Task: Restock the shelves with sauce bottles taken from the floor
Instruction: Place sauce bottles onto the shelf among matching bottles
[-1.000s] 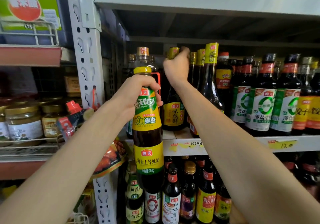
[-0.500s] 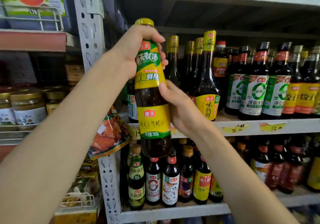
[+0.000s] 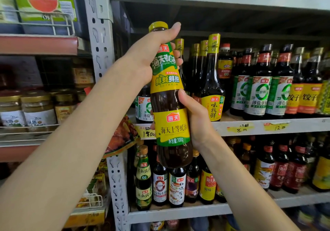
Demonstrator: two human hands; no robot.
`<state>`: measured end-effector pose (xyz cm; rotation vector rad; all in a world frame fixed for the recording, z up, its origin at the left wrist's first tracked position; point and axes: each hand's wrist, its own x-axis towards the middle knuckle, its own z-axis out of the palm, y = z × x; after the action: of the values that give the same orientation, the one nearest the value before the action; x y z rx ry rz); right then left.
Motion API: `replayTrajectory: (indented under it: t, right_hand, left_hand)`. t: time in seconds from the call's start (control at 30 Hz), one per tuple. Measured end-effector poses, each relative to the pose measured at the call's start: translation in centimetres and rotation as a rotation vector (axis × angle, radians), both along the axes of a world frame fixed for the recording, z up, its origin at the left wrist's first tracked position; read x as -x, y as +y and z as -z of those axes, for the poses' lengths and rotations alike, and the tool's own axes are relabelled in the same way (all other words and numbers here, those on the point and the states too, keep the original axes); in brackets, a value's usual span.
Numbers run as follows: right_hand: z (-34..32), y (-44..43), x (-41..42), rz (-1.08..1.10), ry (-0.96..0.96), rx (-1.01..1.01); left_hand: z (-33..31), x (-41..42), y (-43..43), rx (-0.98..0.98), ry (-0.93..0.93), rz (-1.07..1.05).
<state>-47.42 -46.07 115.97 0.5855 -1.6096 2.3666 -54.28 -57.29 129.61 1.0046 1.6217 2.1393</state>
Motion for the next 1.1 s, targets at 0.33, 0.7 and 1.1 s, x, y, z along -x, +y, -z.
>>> replayTrajectory:
  t: [0.33,0.7,1.1]
  right_hand:
    - [0.8,0.3,-0.7,0.038,-0.008,-0.021]
    - [4.8,5.5,-5.1,-0.147,-0.021,0.129]
    - [12.4,25.6,-25.6,0.527,-0.193,0.213]
  left_hand:
    - [0.9,-0.7,0.2,0.005,0.038,0.033]
    - [5.5,-4.0,7.8,-0.015,-0.002,0.302]
    - [14.5,-20.7,33.0,0.016,-0.013,0.496]
